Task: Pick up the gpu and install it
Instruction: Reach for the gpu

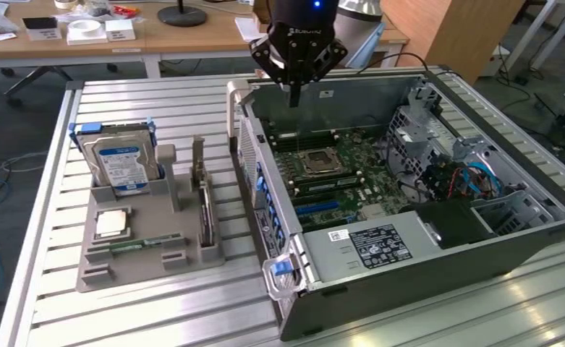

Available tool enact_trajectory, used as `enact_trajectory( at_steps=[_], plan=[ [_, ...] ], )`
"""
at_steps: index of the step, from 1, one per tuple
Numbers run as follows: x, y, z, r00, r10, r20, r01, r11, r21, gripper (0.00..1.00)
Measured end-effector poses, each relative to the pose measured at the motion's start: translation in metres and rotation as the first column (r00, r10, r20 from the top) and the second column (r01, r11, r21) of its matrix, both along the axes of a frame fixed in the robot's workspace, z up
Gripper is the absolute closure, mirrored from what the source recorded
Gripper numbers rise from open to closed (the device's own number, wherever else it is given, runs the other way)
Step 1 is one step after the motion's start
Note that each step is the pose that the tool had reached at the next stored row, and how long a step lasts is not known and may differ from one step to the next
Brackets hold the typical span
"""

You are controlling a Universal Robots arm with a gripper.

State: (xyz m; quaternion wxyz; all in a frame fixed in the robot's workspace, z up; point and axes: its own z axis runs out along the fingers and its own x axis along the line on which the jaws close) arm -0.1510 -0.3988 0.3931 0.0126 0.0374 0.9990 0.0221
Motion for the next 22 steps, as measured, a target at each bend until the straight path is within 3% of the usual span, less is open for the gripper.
enact_trajectory(
  at_steps=[18, 19, 22],
  plan=[
    [-0.006, 0.0000, 0.0000, 1.0000, 0.000, 0.0000, 0.000, 1.0000, 0.0000, 0.89],
    [-0.014, 0.0000, 0.0000, 1.0000, 0.000, 0.0001, 0.000, 1.0000, 0.0000, 0.89],
    [-0.016, 0.0000, 0.0000, 1.0000, 0.000, 0.0000, 0.000, 1.0000, 0.0000, 0.89]
  ],
)
